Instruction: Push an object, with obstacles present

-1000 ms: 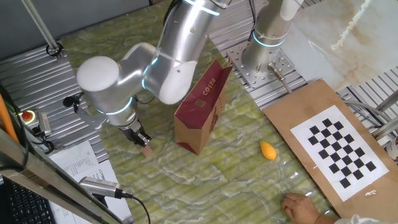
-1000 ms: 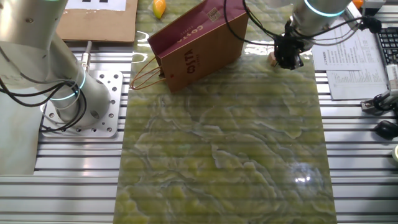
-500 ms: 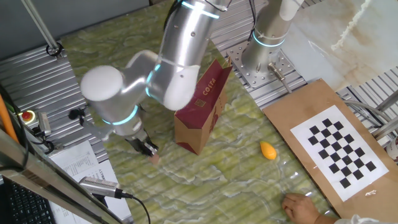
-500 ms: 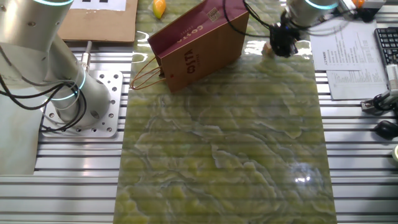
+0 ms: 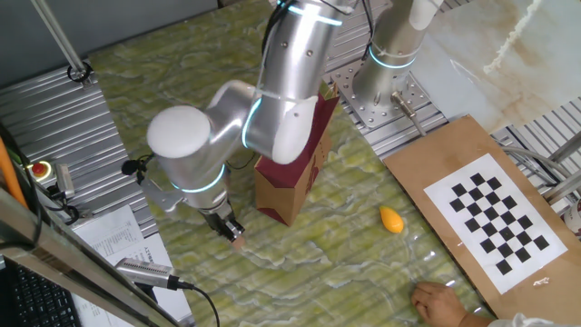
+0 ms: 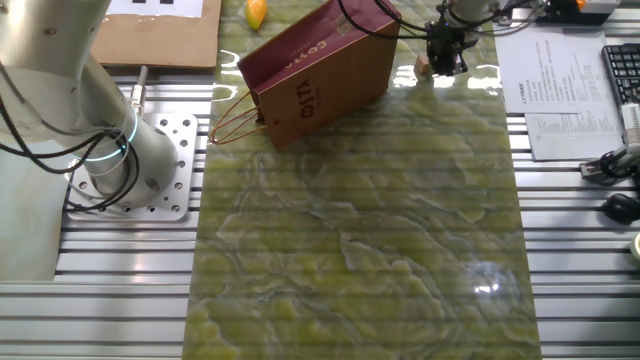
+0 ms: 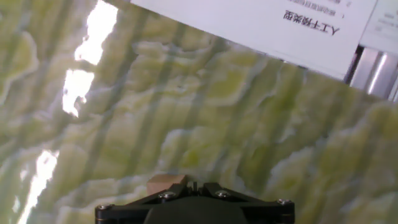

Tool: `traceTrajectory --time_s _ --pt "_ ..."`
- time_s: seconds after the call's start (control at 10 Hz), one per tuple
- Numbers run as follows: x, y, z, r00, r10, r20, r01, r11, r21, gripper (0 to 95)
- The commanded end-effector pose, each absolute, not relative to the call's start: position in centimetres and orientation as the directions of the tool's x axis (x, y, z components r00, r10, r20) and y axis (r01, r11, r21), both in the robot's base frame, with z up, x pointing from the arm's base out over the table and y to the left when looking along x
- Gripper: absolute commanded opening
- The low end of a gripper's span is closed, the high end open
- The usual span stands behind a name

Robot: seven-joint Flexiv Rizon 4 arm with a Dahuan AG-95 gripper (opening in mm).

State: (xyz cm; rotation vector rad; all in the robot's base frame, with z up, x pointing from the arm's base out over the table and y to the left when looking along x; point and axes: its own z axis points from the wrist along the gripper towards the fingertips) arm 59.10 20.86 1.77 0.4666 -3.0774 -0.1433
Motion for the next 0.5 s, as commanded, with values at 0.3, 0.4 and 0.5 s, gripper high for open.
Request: traceTrajectory --time_s 0.3,0.4,0.5 --pt "59.12 20.83 1.8 -0.92 -0.392 0.008 -0.389 0.915 0.106 0.0" --pt "59.12 20.83 1.81 -0.919 -0.393 0.003 -0.391 0.914 0.105 0.0" --pt "59.18 20.98 1.86 -0.919 -0.394 -0.004 -0.392 0.913 0.112 0.0"
